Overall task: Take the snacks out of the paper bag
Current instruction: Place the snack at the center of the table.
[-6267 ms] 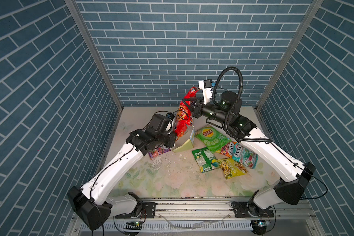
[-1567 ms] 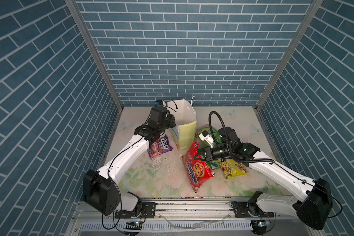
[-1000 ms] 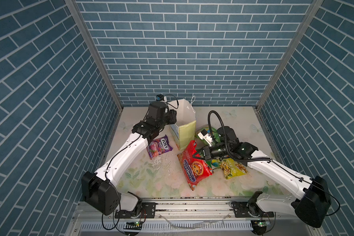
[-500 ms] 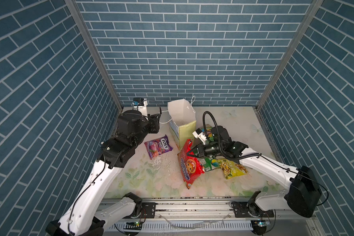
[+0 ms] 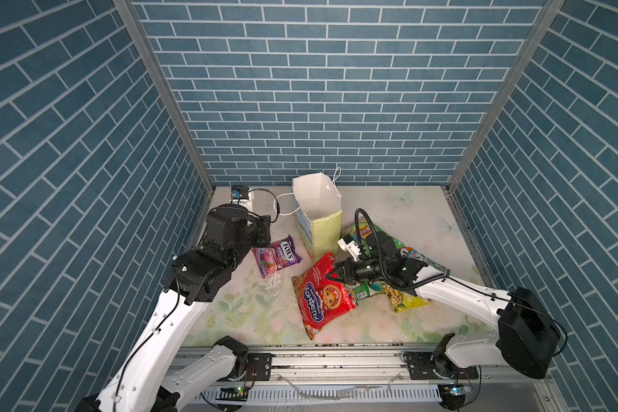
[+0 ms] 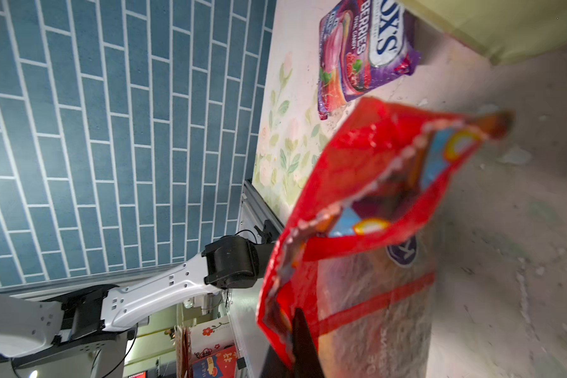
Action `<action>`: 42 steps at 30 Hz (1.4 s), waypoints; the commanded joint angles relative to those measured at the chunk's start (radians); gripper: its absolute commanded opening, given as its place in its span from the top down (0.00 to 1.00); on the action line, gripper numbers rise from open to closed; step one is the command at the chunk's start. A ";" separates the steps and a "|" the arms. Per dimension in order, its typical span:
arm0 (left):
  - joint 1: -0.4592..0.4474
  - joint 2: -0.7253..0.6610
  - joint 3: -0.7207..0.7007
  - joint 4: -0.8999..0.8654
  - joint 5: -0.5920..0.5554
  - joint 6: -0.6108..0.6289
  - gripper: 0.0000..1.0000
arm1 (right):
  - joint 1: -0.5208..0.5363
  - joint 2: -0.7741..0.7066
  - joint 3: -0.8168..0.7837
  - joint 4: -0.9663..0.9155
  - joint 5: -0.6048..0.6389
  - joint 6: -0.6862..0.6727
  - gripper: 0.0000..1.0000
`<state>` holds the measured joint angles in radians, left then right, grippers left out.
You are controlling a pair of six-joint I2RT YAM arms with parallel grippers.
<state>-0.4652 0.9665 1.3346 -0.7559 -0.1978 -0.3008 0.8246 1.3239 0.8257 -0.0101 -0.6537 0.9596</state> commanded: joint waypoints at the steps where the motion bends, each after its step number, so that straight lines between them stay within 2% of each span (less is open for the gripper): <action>1: -0.002 -0.027 -0.019 -0.059 -0.012 0.009 0.51 | 0.004 -0.096 0.006 -0.266 0.132 -0.097 1.00; 5: -0.001 -0.073 -0.073 -0.098 -0.036 -0.003 0.50 | -0.007 -0.130 -0.021 -0.367 0.254 -0.116 1.00; 12: 0.000 -0.139 -0.154 -0.146 -0.073 -0.032 0.49 | -0.012 0.001 0.015 -0.287 0.216 -0.136 1.00; 21: 0.000 -0.247 -0.319 -0.099 -0.098 -0.074 0.49 | -0.014 0.151 0.124 -0.225 0.179 -0.184 1.00; 27: 0.000 -0.243 -0.359 -0.073 -0.092 -0.086 0.50 | -0.024 0.235 0.182 -0.208 0.204 -0.194 1.00; 38: 0.000 -0.249 -0.423 -0.025 -0.110 -0.061 0.50 | -0.091 0.180 0.103 -0.136 0.232 -0.190 1.00; 39: 0.000 -0.251 -0.431 -0.014 -0.111 -0.057 0.50 | -0.094 0.176 0.102 -0.137 0.232 -0.199 0.98; 41: 0.000 -0.260 -0.450 0.011 -0.108 -0.049 0.50 | -0.100 0.165 0.104 -0.136 0.229 -0.214 0.85; 42: 0.000 -0.266 -0.459 0.024 -0.107 -0.047 0.50 | -0.105 0.156 0.104 -0.136 0.230 -0.222 0.74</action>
<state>-0.4652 0.7151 0.8959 -0.7753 -0.2924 -0.3660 0.7322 1.5288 0.9314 -0.1921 -0.4473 0.7910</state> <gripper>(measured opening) 0.503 0.198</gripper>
